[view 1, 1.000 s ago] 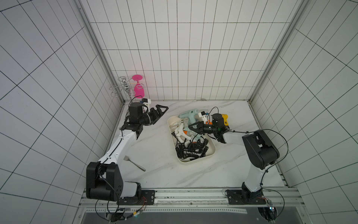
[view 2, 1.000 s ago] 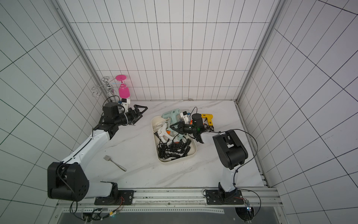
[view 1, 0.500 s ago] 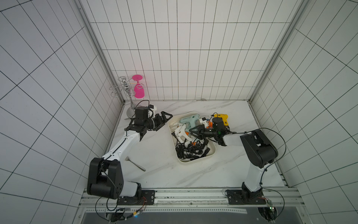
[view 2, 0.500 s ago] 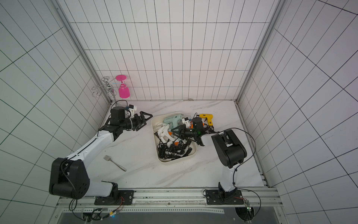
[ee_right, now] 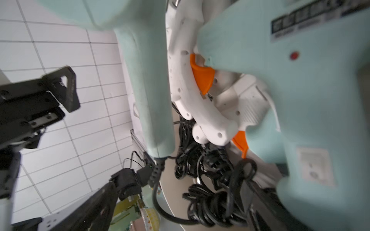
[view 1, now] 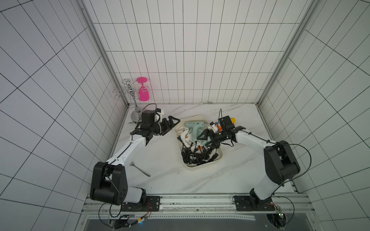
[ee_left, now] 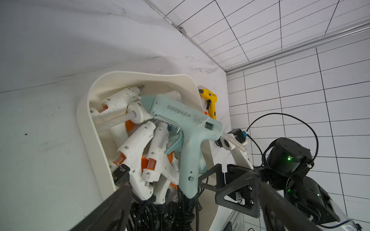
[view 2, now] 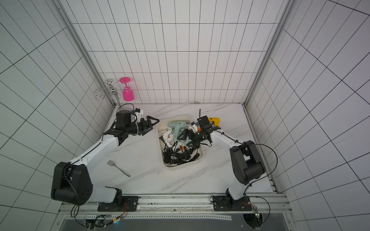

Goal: Put the hot melt glue gun into the storage box
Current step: Place the hot melt adhesive gun in the storage box, then adjust the hot melt adhesive gun in the storage box.

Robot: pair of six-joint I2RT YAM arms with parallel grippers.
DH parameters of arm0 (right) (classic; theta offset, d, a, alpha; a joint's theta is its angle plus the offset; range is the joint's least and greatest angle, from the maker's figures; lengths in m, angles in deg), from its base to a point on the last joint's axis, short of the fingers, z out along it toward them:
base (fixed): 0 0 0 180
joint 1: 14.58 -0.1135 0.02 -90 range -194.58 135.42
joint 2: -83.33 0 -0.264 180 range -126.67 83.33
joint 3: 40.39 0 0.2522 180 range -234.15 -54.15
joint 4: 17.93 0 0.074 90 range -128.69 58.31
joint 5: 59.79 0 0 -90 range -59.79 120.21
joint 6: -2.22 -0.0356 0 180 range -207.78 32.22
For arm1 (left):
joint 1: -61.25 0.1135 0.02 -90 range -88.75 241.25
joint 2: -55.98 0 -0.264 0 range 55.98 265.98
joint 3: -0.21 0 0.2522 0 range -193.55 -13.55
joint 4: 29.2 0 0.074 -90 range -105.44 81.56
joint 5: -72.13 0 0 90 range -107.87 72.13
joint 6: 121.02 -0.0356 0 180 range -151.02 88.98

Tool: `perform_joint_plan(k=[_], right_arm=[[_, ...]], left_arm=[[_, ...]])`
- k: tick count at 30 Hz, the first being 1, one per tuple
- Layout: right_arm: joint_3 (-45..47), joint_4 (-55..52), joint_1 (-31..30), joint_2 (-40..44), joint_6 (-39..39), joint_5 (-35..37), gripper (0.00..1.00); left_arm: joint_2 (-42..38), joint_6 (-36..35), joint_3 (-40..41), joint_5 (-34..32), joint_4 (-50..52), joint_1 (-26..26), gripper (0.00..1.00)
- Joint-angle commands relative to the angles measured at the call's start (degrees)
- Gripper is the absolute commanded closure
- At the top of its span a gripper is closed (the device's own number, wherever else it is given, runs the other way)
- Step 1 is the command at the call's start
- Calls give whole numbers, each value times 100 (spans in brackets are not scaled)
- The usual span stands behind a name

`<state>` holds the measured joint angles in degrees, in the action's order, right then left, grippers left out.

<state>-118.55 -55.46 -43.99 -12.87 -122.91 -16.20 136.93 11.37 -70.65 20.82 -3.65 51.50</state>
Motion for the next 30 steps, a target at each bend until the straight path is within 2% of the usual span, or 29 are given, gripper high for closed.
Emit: perform_joint_plan(k=[1,3,8,10,15,19,22,25,27,30], right_arm=[[-631,-2300,-26,178,1436,826,1],[-786,-2701,-11,278,1719,1037,1],[-1049,-2980,-12,573,1926,838,1],[-1204,-3188,12,679,1983,1130,1],[-1347,-3459,417,912,2094,1399,1],[-1448,-2897,423,809,2467,1424,1],[-1773,-2579,443,516,2649,2099,1],[-1736,-1894,770,567,2426,3268,1],[-1500,-1308,1077,696,2382,3938,1],[-1580,-1132,1537,449,2661,4486,1]], left_arm=[[70,-190,-109,-82,-19,-26,1],[75,-241,-117,-93,-14,-26,1],[217,-286,-233,-130,37,-35,1],[343,-307,-315,-129,86,-50,1],[644,-419,-519,-48,218,-129,1],[781,-538,-601,-138,281,-281,1],[936,-706,-742,-179,495,-521,1],[1022,-1114,-895,-388,874,-940,3],[1114,-1560,-1158,-792,1423,-1283,4],[1338,-2125,-1591,-1484,2165,-1759,6]])
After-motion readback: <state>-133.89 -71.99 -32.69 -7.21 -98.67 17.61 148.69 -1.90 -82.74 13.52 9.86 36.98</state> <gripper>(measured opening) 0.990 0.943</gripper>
